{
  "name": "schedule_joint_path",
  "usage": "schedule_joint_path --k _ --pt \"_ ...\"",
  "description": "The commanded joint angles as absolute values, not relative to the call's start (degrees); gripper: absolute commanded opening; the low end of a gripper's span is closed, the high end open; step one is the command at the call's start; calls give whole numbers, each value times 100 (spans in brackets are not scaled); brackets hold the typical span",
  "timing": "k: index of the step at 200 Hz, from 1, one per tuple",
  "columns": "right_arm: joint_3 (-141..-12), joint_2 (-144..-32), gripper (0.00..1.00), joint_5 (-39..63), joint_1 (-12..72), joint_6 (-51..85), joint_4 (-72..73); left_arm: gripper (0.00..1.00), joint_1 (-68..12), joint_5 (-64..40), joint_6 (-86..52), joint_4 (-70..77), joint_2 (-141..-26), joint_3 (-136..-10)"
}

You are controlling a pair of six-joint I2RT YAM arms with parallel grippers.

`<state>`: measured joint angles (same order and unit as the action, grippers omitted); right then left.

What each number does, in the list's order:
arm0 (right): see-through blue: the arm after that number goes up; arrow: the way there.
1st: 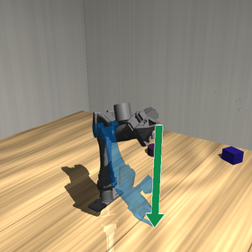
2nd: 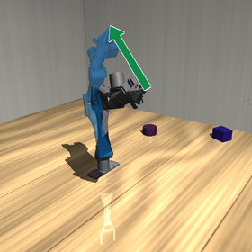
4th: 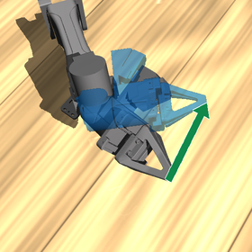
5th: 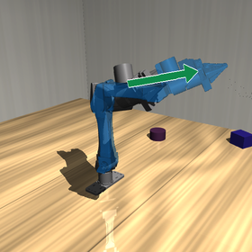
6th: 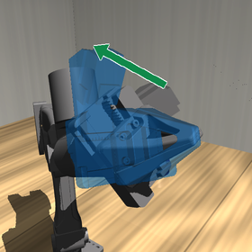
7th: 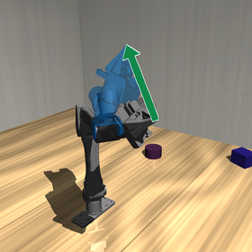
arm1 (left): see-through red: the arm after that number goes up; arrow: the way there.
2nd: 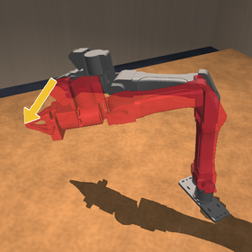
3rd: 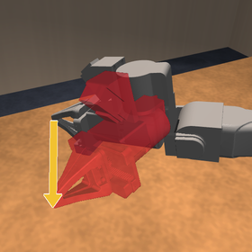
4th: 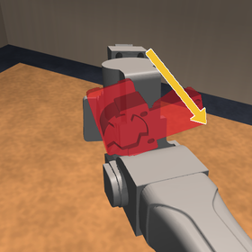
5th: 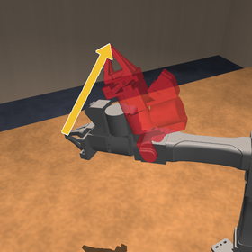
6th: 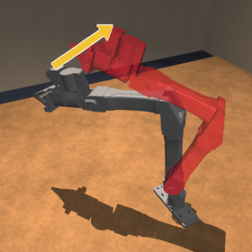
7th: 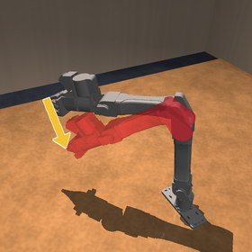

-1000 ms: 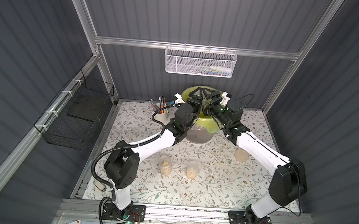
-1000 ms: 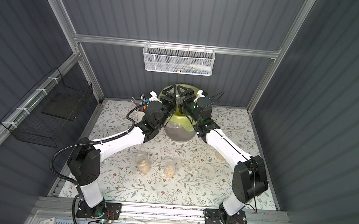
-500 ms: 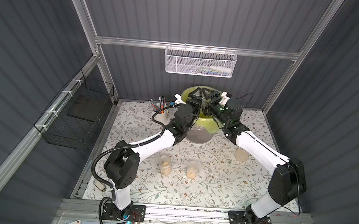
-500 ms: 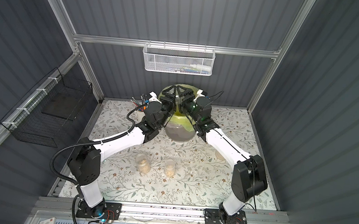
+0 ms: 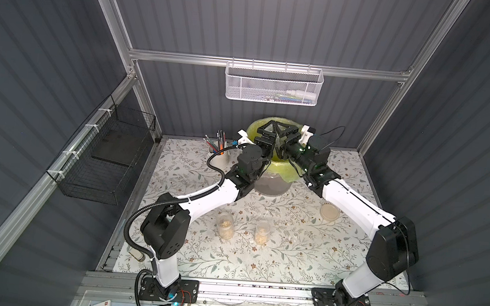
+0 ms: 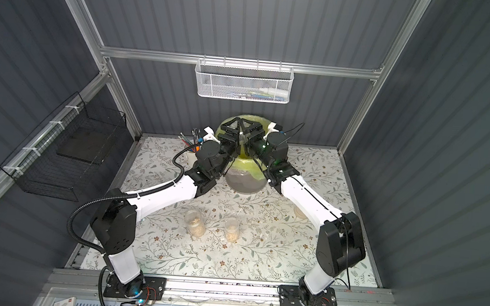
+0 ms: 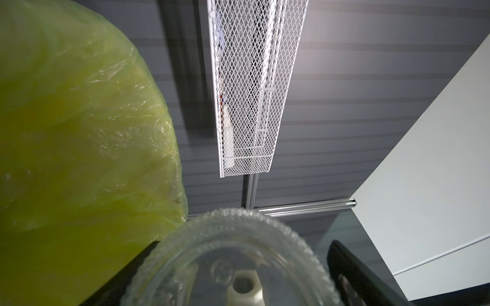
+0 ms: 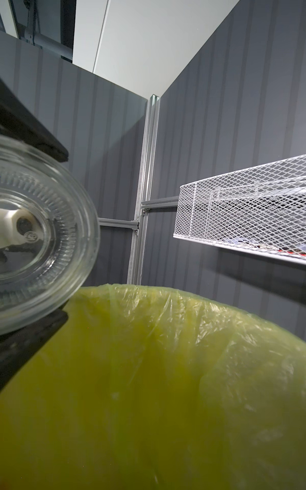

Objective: Empty expired oatmeal from jars
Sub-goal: Place the jar at the center of the board.

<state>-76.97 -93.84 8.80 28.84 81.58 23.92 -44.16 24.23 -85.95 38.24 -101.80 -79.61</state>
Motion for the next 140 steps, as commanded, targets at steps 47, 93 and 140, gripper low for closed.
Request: schedule_joint_path --k 47,93,140 --pt "-8028 -9193 51 910 2845 7781 2361 100 -4466 2517 -8342 3668 -9923 -7743" --pt "-8156 -9193 51 963 2769 7716 2257 100 -4408 2387 -8212 3669 -10002 -7914" --pt "-8355 -9214 51 1163 2579 7771 2213 100 -4298 2225 -7940 3432 -9937 -8041"
